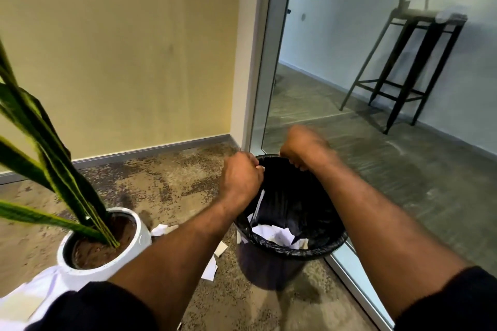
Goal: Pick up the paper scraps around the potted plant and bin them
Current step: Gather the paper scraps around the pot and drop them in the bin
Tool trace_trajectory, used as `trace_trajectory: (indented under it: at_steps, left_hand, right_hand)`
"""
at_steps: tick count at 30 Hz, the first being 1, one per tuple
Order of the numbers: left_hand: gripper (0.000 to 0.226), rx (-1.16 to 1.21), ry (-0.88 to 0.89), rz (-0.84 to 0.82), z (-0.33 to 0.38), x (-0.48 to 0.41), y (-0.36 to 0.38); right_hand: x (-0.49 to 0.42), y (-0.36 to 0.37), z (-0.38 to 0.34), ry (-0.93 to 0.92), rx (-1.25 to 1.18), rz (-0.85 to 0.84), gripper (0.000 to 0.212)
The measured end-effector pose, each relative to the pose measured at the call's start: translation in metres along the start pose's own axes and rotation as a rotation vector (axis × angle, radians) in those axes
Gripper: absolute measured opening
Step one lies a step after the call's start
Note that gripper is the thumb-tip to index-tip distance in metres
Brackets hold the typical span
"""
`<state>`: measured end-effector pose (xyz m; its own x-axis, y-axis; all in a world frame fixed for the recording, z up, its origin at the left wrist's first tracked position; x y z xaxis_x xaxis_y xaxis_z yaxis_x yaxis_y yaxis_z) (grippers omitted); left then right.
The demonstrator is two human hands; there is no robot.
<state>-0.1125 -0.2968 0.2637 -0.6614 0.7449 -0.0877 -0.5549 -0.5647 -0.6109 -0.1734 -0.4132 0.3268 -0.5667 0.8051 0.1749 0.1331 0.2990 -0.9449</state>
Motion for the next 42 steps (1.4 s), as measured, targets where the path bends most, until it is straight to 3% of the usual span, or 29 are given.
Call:
trace_trajectory:
  at_steps: [6,12,15,18,22,26,31,36,42]
  left_hand:
    - [0.012,0.025,0.039,0.055,-0.006,0.0,-0.008]
    - [0.012,-0.021,0.083,0.114,-0.028,0.007,-0.042]
    - [0.017,-0.046,0.106,0.126,-0.052,0.018,-0.063]
    - [0.016,-0.068,0.028,0.121,-0.089,0.03,-0.085]
    - [0.017,-0.071,-0.093,0.088,-0.152,0.058,-0.105]
    - [0.005,-0.161,-0.24,0.012,-0.22,0.096,-0.111]
    - [0.017,-0.257,-0.349,-0.185,-0.28,0.129,-0.111]
    - [0.02,-0.317,-0.423,-0.406,-0.329,0.157,-0.078]
    - [0.044,-0.355,-0.452,-0.66,-0.355,0.174,-0.027]
  right_hand:
    - [0.005,0.009,-0.023,-0.092,-0.021,-0.039,0.01]
    - [0.018,0.028,-0.064,-0.202,-0.013,-0.029,0.006]
    - [0.026,0.05,-0.092,-0.293,-0.04,-0.07,0.019]
    - [0.036,0.079,-0.121,-0.371,0.014,-0.113,0.024]
    - [0.049,0.139,-0.15,-0.466,-0.009,-0.234,0.014]
    - [0.063,0.209,-0.164,-0.53,0.02,-0.379,0.008]
    - [0.087,0.29,-0.156,-0.652,0.135,-0.556,0.011]
    - [0.1,0.359,-0.132,-0.648,0.199,-0.686,0.03]
    - [0.09,0.399,-0.122,-0.655,0.354,-0.651,0.062]
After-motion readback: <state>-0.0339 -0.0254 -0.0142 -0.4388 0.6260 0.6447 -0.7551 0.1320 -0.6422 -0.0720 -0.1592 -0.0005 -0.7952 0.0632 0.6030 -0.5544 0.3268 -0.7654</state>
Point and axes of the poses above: each hand's wrist, its own x-axis away from the middle knuckle, its own y-axis out of the palm, z = x × y, the point moved 1 cm from there along -x, towards the middle knuckle, and after that the axes turned 10 degrees about -z, right-handed, at the moved point
